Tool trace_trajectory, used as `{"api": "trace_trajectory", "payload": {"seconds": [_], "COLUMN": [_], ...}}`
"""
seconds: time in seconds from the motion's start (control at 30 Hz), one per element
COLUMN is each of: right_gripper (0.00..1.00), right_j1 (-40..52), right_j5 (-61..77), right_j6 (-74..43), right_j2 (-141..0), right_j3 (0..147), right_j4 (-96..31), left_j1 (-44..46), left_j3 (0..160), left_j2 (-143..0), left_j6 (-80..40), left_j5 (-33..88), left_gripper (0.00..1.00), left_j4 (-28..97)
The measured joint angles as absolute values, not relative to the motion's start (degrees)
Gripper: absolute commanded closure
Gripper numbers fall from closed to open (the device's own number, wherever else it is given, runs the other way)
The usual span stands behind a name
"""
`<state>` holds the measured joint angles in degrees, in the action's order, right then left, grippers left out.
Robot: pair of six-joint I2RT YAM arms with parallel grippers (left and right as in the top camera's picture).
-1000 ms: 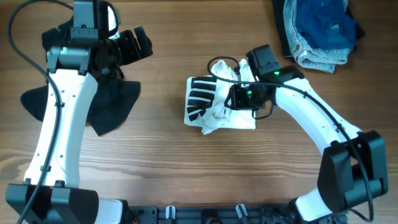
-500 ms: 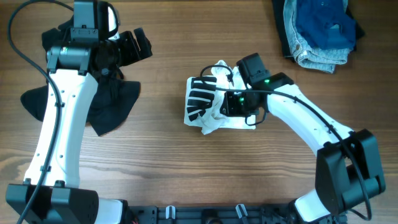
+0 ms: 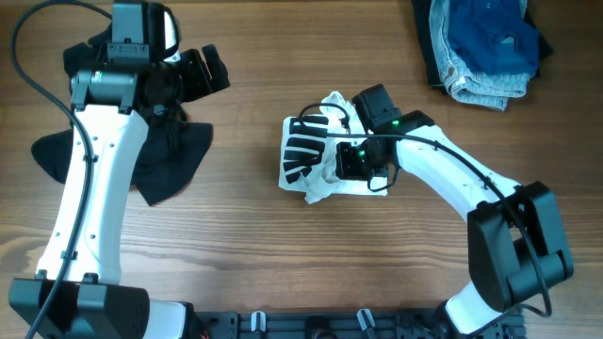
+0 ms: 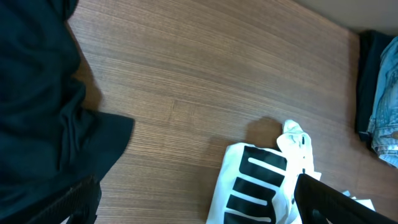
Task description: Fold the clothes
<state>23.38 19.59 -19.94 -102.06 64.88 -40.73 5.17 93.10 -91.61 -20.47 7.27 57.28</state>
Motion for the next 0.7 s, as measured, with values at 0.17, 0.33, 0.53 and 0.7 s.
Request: {"api": "trace_trajectory", "payload": {"seconds": [0.17, 0.33, 0.53, 0.7], "right_gripper": [0.96, 0.96, 0.96, 0.96], "right_j1": [23.09, 19.16, 10.48, 8.34], "right_j5": [18.57, 18.04, 17.50, 16.97], "right_j6": [-20.36, -20.29, -18.06, -16.49], "right_j2": [-102.04, -99.90, -91.90, -91.90], "right_j3": [64.88, 64.84, 64.82, 63.16], "right_j4": [-42.11, -47.42, -54.06, -54.83], "left_j1": [5.17, 5.17, 5.17, 5.17], "left_j3": [93.10, 93.10, 93.10, 93.10], "left_j2": [-91.61, -91.61, -91.61, -91.61], "left_j6": [-20.47, -20.47, -20.45, -20.45], "left_j5": [7.27, 7.07, 5.52, 4.95], "left_gripper": [0.00, 0.00, 0.00, 0.00], "left_j4": [57.28, 57.36, 58.06, 58.11]}}
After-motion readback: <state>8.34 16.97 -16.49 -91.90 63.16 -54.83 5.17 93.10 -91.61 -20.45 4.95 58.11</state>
